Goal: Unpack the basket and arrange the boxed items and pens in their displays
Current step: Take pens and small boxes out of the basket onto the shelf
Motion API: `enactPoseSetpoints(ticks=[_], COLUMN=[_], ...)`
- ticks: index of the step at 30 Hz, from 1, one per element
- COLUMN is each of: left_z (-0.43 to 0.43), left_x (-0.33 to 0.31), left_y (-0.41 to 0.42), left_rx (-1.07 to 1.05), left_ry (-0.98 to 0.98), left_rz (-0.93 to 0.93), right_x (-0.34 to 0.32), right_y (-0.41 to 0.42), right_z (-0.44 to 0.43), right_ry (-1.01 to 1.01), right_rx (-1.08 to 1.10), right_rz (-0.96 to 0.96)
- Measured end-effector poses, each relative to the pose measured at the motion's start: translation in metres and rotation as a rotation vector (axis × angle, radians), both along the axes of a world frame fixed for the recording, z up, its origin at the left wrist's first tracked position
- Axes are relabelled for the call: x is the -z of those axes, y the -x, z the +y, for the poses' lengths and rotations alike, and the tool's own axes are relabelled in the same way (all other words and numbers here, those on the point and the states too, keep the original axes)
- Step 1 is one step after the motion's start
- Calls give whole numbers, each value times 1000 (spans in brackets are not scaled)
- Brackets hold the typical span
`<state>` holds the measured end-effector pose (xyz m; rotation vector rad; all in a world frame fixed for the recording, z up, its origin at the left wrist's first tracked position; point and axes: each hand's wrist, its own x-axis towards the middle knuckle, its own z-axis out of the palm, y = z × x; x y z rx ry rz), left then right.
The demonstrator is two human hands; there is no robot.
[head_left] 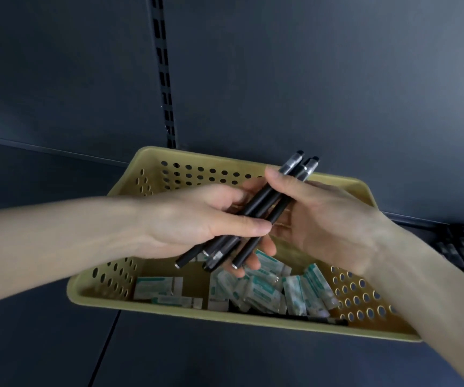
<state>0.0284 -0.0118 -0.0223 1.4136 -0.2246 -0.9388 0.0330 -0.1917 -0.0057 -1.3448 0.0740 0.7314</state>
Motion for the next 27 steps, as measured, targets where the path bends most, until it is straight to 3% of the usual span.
enactPoseSetpoints(ticks=[12, 18, 22, 27], left_z=[15, 9, 12, -2], left_x=[0, 4, 3, 3], left_y=[-1, 3, 1, 2], left_rx=[122, 58, 255, 470], left_ry=[-15, -30, -297, -480], left_rz=[135, 88, -162, -234], right_x=[0, 2, -2, -4], right_y=[-3, 2, 1, 1], right_z=[-6, -5, -15, -33], right_ry=[-235, -223, -188, 45], right_rx=[274, 144, 188, 176], right_rz=[-34, -42, -75, -131])
